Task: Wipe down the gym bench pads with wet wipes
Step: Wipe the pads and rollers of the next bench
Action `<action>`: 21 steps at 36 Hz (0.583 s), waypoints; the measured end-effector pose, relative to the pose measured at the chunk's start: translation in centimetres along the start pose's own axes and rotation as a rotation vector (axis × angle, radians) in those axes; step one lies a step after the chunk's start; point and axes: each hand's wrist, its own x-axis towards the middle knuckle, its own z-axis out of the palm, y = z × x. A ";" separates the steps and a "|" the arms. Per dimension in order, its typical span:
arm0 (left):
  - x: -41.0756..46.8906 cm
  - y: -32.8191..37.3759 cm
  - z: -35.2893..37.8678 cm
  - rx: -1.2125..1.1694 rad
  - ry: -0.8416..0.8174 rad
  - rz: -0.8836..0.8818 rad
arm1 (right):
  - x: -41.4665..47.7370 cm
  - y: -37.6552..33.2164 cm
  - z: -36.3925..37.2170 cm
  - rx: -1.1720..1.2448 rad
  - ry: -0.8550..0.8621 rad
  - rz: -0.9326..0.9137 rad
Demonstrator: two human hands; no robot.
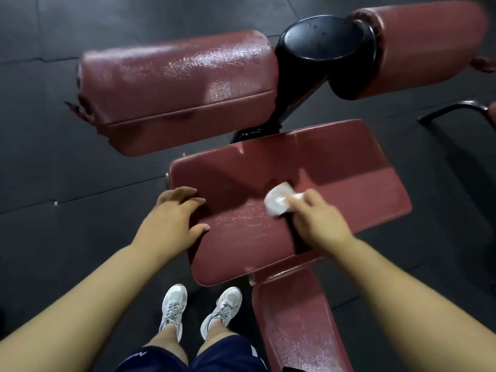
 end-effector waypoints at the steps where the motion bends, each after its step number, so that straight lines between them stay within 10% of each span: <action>1: -0.3 -0.5 0.0 -0.008 -0.001 0.001 | 0.2 1.1 0.0 0.037 0.030 0.139; 8: -0.8 -1.0 0.5 -0.069 -0.006 0.028 | 2.2 -4.7 1.4 0.172 0.241 0.694; 16: -0.9 -2.3 -0.2 -0.057 0.007 0.018 | 3.7 -9.1 1.5 0.006 -0.038 -0.364; 21: -1.3 -2.7 -0.2 -0.070 0.008 -0.003 | 10.0 -3.9 -0.4 -0.121 -0.026 0.235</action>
